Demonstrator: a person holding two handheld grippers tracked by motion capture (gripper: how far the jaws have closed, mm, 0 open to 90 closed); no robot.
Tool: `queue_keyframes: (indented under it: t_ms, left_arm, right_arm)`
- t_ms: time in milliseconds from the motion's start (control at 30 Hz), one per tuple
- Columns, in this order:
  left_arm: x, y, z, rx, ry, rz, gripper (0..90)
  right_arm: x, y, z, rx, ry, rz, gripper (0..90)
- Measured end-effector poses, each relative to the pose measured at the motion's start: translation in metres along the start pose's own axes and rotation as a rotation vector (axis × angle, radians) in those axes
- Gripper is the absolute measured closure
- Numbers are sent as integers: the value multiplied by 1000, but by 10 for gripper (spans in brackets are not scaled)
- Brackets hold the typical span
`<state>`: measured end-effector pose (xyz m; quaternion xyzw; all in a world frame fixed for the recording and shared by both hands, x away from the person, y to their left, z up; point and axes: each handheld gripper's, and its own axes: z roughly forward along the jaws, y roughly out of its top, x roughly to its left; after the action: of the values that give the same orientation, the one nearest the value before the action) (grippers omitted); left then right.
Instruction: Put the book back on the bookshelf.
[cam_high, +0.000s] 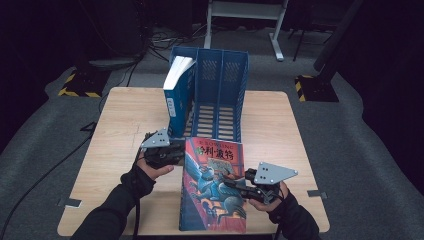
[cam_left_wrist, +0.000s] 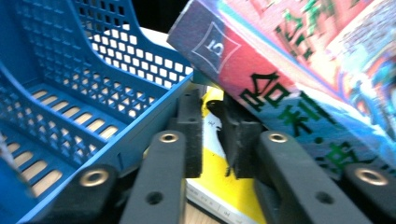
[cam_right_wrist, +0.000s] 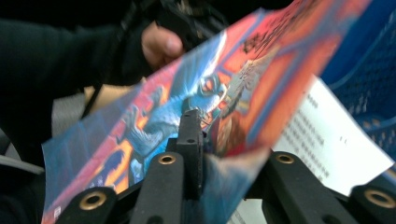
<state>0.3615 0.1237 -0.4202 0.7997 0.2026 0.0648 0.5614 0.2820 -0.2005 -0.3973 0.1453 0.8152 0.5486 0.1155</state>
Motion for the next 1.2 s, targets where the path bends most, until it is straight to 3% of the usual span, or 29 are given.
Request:
queue_keyframes:
  t_ms: [167, 333, 500, 533, 633, 667, 833, 1033, 1200]
  left_arm:
    - [0, 9, 6, -21, -41, 5, 887]
    - [-6, 29, 4, -57, -78, 63, 894]
    - [-15, 53, -1, -83, -75, 112, 895]
    - [-18, 63, -6, -97, -74, 139, 895]
    - [-21, 70, -9, -117, -82, 157, 892]
    - [-23, 74, -11, -123, -83, 172, 891]
    - [-26, 75, -13, -132, -79, 185, 873]
    - [-29, 78, -21, -155, -59, 197, 848]
    - [-31, 82, -22, -162, -43, 202, 851]
  right_arm:
    - [-4, 0, -1, 14, -4, 11, 751]
    - [-2, 2, -8, 2, -17, -16, 779]
    - [0, 8, -15, -38, -91, -44, 820]
    - [1, 10, -16, -46, -114, -60, 827]
    - [3, 14, -17, -52, -150, -85, 839]
    - [3, 18, -18, -61, -182, -111, 848]
    - [4, 20, -16, -71, -187, -131, 852]
    - [10, 24, -14, -65, -236, -208, 854]
    - [9, 24, -13, -80, -247, -205, 857]
